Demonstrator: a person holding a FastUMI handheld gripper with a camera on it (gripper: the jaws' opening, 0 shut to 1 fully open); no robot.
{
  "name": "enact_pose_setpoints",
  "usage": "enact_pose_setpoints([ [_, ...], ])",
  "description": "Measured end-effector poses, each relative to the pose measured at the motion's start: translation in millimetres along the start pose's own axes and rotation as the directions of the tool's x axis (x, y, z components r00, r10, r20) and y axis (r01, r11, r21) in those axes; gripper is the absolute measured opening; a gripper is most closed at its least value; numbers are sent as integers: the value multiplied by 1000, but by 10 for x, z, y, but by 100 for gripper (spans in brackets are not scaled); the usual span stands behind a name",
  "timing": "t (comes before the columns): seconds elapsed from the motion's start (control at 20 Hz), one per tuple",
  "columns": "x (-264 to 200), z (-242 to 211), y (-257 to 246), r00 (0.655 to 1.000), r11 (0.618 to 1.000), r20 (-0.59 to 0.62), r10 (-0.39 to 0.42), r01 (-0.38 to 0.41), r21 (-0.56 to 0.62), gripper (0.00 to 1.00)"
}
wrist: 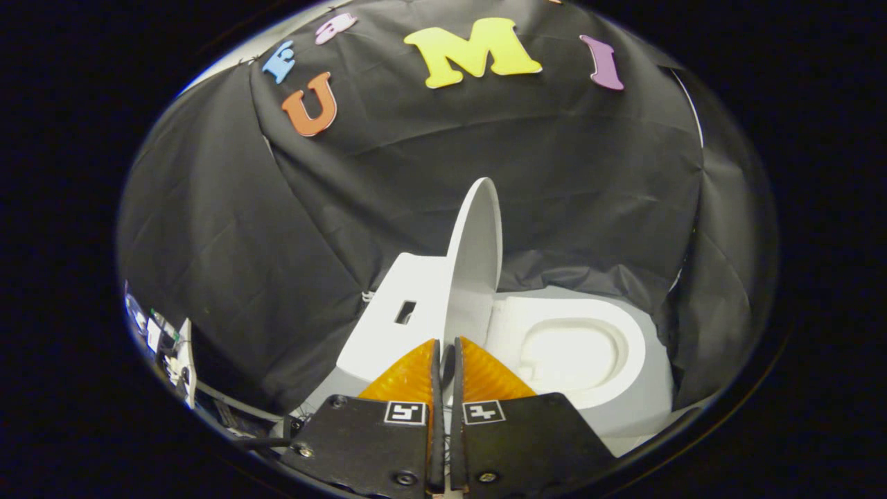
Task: Open the toilet lid.
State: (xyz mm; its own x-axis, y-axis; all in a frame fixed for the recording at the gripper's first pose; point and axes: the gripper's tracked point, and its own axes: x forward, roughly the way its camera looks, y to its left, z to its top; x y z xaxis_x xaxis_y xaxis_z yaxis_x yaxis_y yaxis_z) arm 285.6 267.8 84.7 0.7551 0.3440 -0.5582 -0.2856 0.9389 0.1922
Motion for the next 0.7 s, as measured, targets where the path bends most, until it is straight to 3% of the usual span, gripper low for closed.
enact_pose_setpoints([
  [0.7,91,-33,132,1000,998,7,-8,9,-66,7],
])
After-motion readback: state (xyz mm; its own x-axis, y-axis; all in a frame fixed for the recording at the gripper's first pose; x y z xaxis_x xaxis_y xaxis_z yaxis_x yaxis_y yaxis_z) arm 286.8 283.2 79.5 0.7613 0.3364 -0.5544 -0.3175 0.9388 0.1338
